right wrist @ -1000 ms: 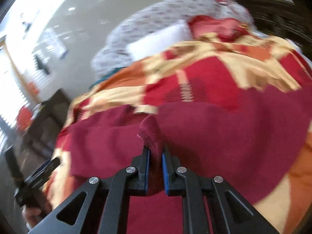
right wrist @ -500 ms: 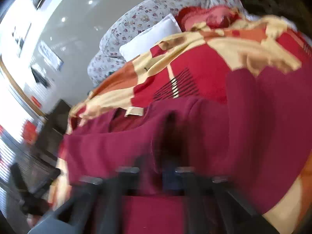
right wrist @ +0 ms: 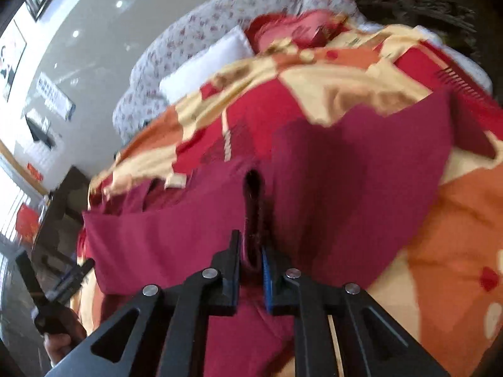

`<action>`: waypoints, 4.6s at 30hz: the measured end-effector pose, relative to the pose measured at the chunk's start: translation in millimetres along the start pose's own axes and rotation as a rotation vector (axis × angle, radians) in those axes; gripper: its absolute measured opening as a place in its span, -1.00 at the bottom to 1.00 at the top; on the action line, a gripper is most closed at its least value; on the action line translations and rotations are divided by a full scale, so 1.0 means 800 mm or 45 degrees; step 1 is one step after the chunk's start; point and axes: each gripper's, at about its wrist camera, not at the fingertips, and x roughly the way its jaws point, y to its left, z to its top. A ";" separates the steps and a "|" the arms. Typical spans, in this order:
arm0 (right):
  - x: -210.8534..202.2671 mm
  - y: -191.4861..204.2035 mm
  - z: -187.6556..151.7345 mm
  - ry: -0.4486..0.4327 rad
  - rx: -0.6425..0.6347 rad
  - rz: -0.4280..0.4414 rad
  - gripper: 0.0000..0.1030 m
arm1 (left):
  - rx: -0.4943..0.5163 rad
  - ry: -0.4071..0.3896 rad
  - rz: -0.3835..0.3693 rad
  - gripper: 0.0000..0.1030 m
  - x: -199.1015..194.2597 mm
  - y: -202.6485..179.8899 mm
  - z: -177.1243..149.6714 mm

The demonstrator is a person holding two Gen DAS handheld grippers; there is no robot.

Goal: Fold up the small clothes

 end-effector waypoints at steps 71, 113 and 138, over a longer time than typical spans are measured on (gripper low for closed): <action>0.072 0.093 -0.037 0.137 -0.568 -0.208 0.25 | -0.014 0.053 -0.180 0.76 -0.074 0.044 -0.052; -0.029 -0.144 0.064 -0.073 0.169 -0.223 0.61 | 0.025 0.085 -0.172 0.85 0.036 -0.080 -0.039; -0.078 0.142 0.055 -0.323 -0.574 0.199 -0.86 | -0.236 -0.121 -0.177 0.92 -0.034 0.051 0.016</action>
